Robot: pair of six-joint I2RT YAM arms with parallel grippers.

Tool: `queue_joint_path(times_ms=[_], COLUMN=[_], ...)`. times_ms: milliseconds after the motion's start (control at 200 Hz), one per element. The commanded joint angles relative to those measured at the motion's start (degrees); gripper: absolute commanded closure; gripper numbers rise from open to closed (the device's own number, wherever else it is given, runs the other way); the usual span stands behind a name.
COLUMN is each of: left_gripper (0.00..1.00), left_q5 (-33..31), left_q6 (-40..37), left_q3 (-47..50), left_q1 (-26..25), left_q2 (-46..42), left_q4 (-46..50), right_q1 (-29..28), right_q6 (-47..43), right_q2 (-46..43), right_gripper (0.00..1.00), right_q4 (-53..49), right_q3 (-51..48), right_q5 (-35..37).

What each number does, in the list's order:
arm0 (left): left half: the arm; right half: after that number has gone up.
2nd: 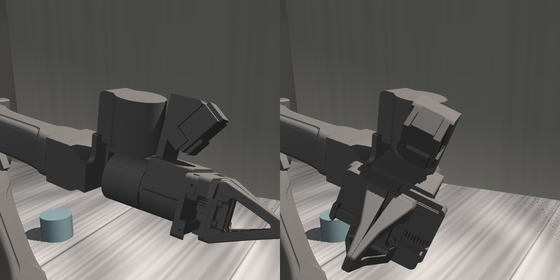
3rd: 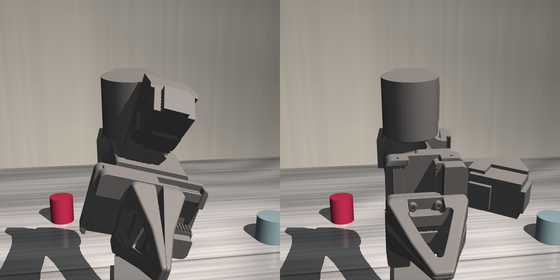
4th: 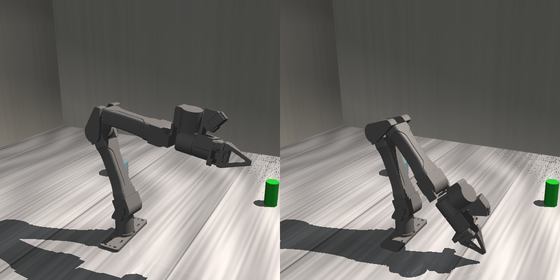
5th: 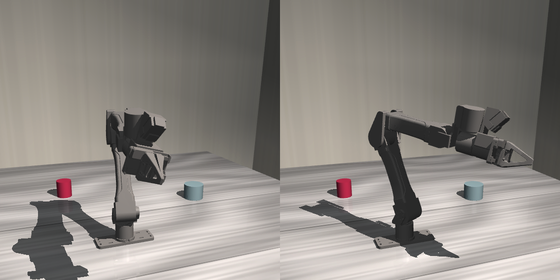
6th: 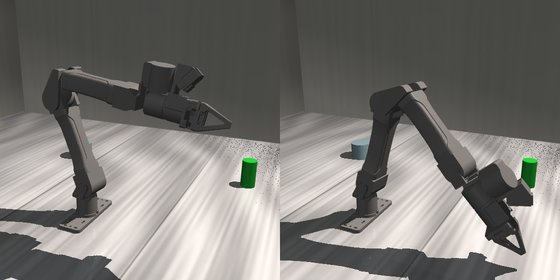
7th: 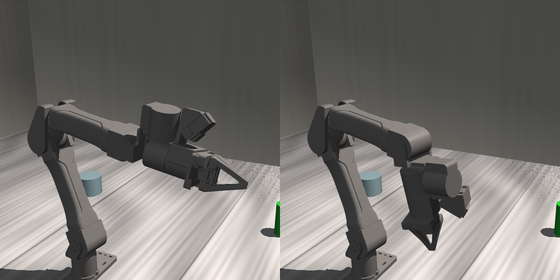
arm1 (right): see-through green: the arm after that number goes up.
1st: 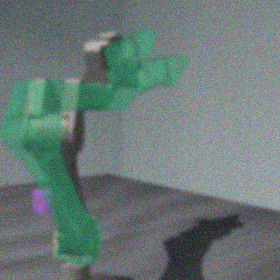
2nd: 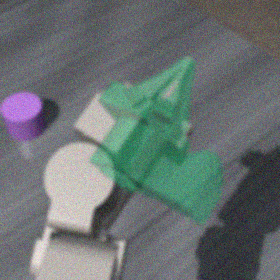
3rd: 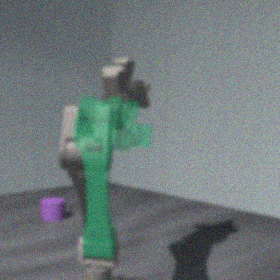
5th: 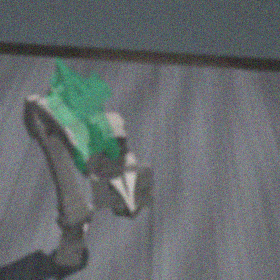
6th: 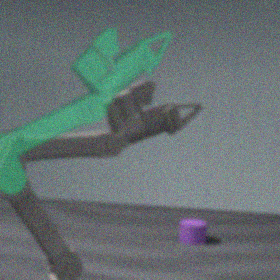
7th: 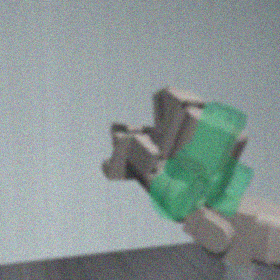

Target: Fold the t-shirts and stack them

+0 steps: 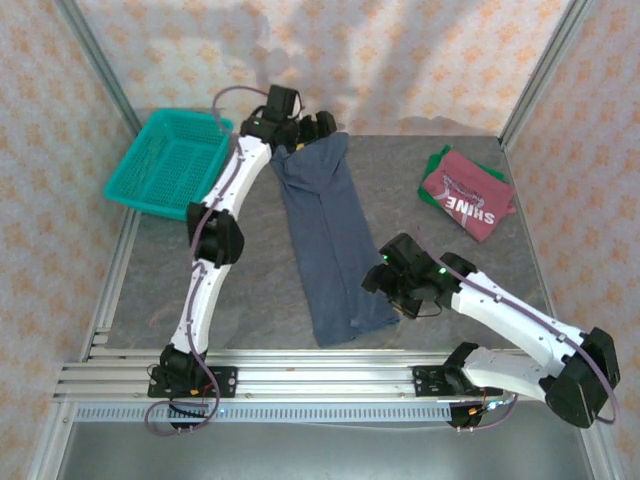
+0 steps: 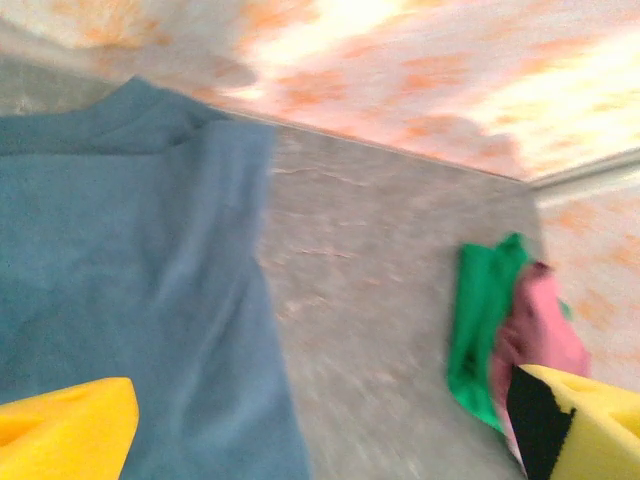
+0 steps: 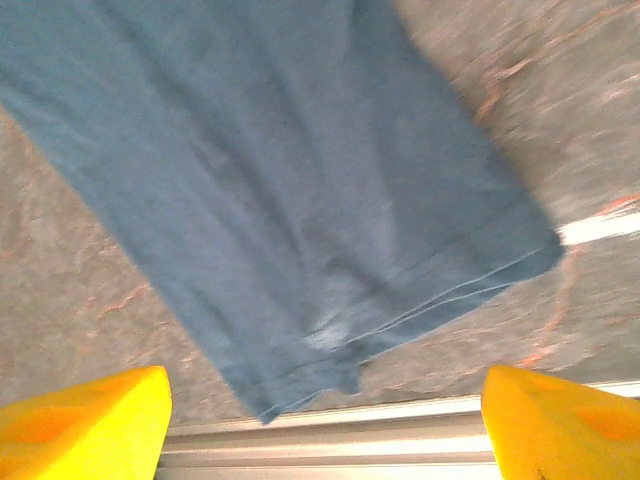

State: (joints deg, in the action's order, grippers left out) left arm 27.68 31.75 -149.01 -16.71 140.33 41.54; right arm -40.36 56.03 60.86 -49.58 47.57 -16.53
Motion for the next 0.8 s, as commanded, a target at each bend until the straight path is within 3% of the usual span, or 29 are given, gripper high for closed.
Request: queue_joint_path(times_ms=[0,185,365,535,796], left_gripper=[0.04,0.07,0.17,0.23,0.28], left_q5=[-2.7,-8.4,-9.4,-12.5,-11.1], left_q6=[-6.2,3.2,21.7,38.0,46.3], left_q3=[15.0,57.9,91.4,108.0,115.4], left_q1=[-4.9,-12.2,-27.6,-38.4,-42.1], left_q2=[-20.1,-49.3,-66.3,-72.1,-68.9], left_q4=[9.5,5.7,-2.7,-15.3,-27.7], right_q1=[5.6,10.7,11.6,11.9,12.2], right_q6=[-13.7,-28.3,-33.3,-34.2,-35.2], right_q2=[-0.4,4.6,12.6,14.8,16.2], right_gripper=[0.19,0.2,0.26,0.28,0.29], right_q4=[-4.3,2.1,5.9,8.9,8.2], right_q3=[-2.1,-3.5,-4.7,-6.9,-6.7], right_q5=[-2.3,-9.1,-11.4,-12.8,-12.2])
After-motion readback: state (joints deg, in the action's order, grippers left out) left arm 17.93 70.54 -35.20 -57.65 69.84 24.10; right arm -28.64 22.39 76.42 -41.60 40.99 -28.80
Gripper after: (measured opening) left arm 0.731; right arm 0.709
